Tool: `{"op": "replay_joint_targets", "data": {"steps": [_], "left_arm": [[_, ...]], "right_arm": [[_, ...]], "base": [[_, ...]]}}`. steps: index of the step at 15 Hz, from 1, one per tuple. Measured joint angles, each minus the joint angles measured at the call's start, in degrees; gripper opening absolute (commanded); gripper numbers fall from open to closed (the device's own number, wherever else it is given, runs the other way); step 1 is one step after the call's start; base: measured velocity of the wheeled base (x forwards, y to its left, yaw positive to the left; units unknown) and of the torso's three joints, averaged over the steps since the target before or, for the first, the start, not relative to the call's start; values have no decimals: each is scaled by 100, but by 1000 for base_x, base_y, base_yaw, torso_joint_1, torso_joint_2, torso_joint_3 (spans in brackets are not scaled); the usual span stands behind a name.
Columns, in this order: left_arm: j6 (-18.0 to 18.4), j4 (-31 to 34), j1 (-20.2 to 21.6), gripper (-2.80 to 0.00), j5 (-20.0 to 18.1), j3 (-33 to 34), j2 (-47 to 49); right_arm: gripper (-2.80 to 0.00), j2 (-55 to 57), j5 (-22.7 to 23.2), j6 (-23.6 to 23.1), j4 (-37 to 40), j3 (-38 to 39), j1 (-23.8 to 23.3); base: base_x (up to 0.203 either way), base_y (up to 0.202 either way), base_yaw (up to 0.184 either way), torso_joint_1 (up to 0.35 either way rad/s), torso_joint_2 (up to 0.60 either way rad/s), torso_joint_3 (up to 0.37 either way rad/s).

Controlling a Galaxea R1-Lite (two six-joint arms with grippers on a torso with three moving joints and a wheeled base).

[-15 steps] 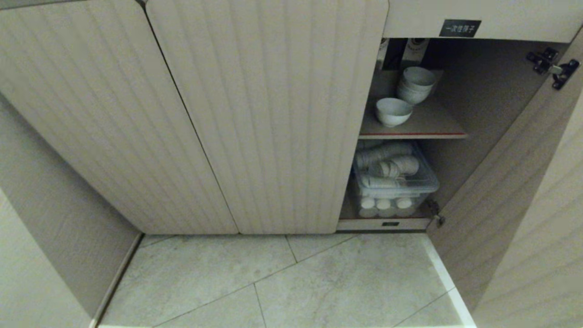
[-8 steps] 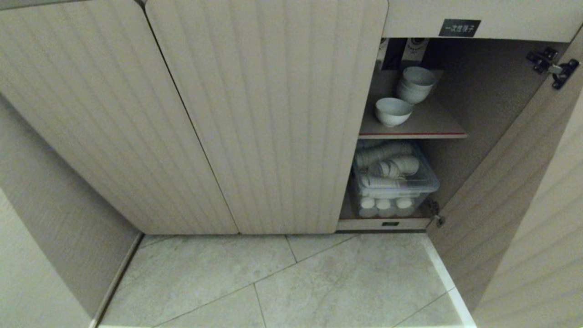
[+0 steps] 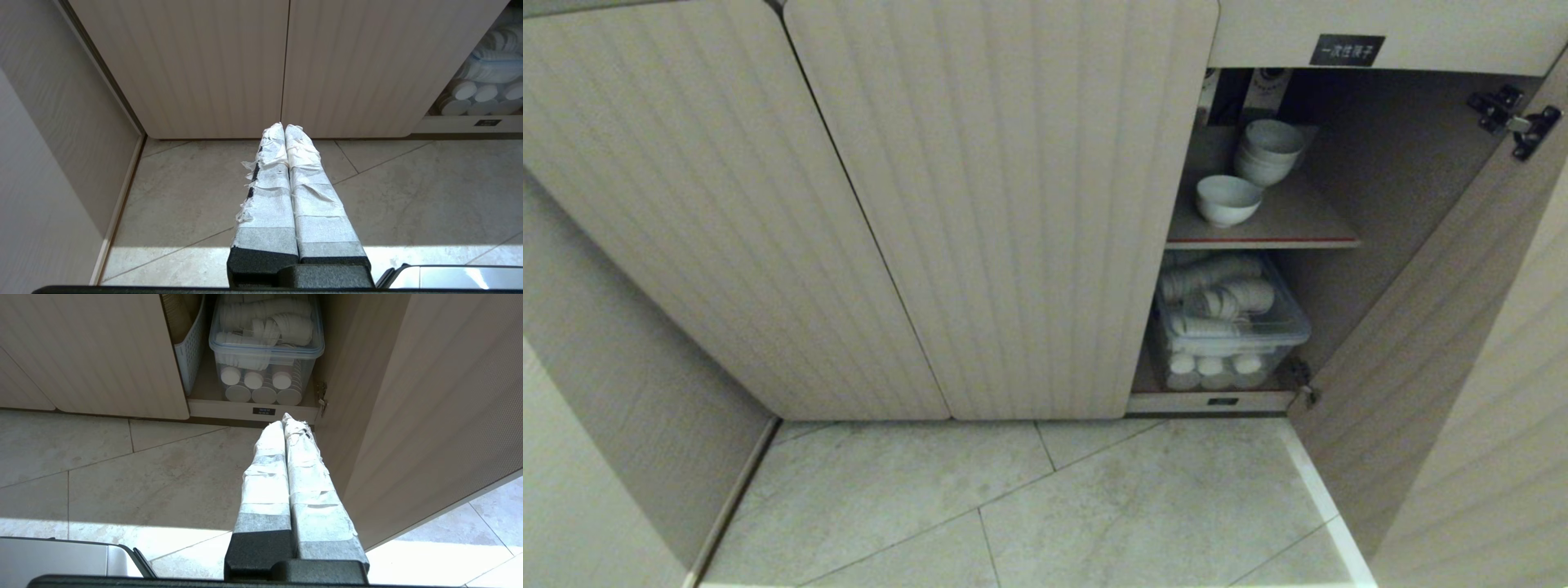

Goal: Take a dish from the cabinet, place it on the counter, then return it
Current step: Close the cabinet door

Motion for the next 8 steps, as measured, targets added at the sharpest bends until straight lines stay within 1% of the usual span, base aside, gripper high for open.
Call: {"op": "replay_joint_targets", "data": {"steps": [5,6,8], "left_arm": [[-1,-2,-3,-280,0,2,0],[-1,1,-5,-280,2,5,0],[-1,1,0,-280,3,5,0]], "right_arm": [[-280,0,3,0,3,0,1],[-280,0,6,2,-13,0,-5],[-280,0,2,-2,0,0,1]], "base": [[0,0,0,0,0,0],[1,-101,9,2,2,5],[0,-185,3,3,-2,3]]}}
